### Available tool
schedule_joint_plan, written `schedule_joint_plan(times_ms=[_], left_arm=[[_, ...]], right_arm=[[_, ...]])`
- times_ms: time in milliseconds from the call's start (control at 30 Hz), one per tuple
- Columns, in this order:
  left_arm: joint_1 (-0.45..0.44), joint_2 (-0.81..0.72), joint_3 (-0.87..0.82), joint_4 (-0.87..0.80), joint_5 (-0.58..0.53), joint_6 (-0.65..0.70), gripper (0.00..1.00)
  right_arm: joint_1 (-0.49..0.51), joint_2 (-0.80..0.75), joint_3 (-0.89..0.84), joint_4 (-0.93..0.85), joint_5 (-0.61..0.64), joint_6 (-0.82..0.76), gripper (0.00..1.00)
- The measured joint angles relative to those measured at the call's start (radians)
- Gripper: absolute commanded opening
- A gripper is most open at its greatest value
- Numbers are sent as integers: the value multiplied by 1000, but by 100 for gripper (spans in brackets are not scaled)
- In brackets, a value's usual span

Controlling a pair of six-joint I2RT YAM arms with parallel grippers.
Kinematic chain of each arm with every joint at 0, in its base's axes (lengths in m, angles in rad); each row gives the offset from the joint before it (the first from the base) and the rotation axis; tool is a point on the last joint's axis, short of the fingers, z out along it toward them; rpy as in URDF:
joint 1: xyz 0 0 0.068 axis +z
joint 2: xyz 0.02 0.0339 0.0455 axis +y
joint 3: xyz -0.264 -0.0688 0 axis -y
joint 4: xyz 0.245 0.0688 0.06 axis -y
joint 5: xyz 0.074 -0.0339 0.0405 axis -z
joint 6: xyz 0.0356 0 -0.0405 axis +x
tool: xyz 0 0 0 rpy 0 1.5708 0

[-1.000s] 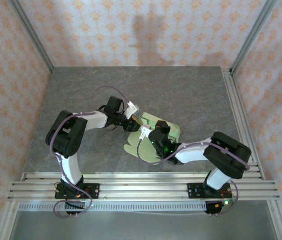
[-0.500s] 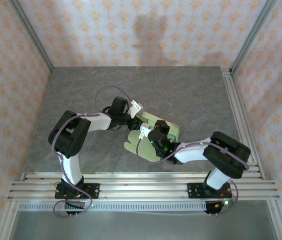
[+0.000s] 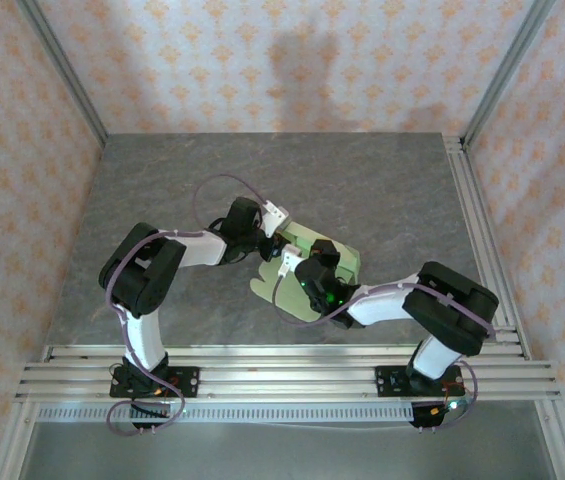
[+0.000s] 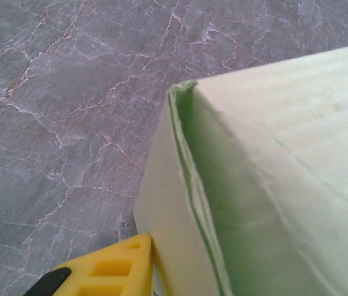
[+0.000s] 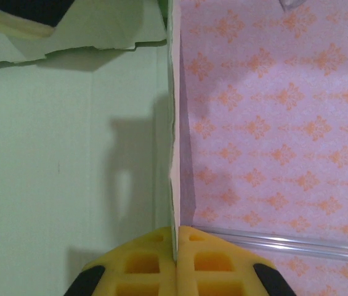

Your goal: Fold the paper box

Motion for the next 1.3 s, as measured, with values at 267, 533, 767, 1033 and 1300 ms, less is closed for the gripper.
schedule_joint_plan(times_ms=[267, 533, 767, 1033, 1300], left_arm=[[-9, 0, -3, 20, -68, -7, 20], [-15, 0, -7, 22, -112, -3, 20], [-29, 0, -15, 38, -150, -6, 20], [-68, 0, -34, 90, -204, -20, 19], [-74, 0, -61, 167, -219, -71, 19]], right_arm=[[33, -64, 1, -49, -61, 113, 64], [87, -268, 0, -121, -87, 279, 85], [104, -472, 42, -256, -105, 539, 87], [-105, -537, 200, -549, -320, 983, 85], [-486, -440, 345, -767, -839, 1417, 84]])
